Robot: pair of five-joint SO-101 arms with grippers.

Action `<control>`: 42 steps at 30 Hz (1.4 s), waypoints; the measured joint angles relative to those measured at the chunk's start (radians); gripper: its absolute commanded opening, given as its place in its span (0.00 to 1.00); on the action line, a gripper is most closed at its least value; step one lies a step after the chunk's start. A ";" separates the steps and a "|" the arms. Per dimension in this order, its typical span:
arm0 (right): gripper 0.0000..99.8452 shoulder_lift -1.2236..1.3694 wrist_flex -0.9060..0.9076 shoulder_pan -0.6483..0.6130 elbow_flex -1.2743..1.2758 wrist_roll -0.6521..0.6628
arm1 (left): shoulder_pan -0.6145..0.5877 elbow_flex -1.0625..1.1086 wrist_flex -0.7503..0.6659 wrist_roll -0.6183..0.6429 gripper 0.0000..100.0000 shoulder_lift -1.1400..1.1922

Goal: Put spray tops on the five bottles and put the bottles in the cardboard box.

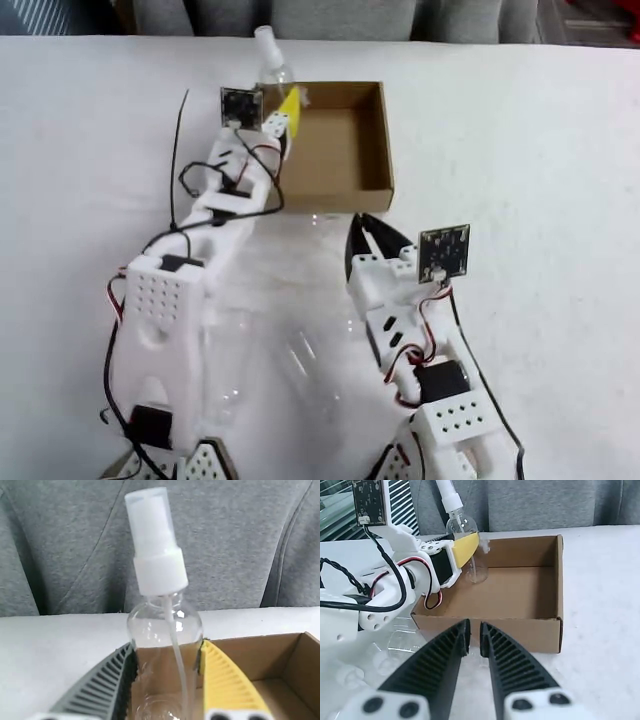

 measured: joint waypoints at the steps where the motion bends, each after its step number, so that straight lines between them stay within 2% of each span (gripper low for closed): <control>1: 0.01 0.000 0.000 0.000 0.000 0.000 | 0.000 0.000 0.006 -0.002 0.03 0.000; 5: 0.01 0.000 0.000 0.000 0.000 0.000 | 0.000 -0.008 0.043 -0.002 0.04 -0.002; 12: 0.01 0.000 0.000 0.000 0.000 0.000 | 0.000 -0.014 0.058 -0.002 0.25 -0.002; 16: 0.01 0.000 0.000 0.000 0.000 0.000 | -0.009 -0.029 0.118 -0.002 0.32 -0.003; 42: 0.01 0.000 0.000 0.000 0.000 0.000 | -0.038 -0.031 0.143 0.003 0.33 -0.002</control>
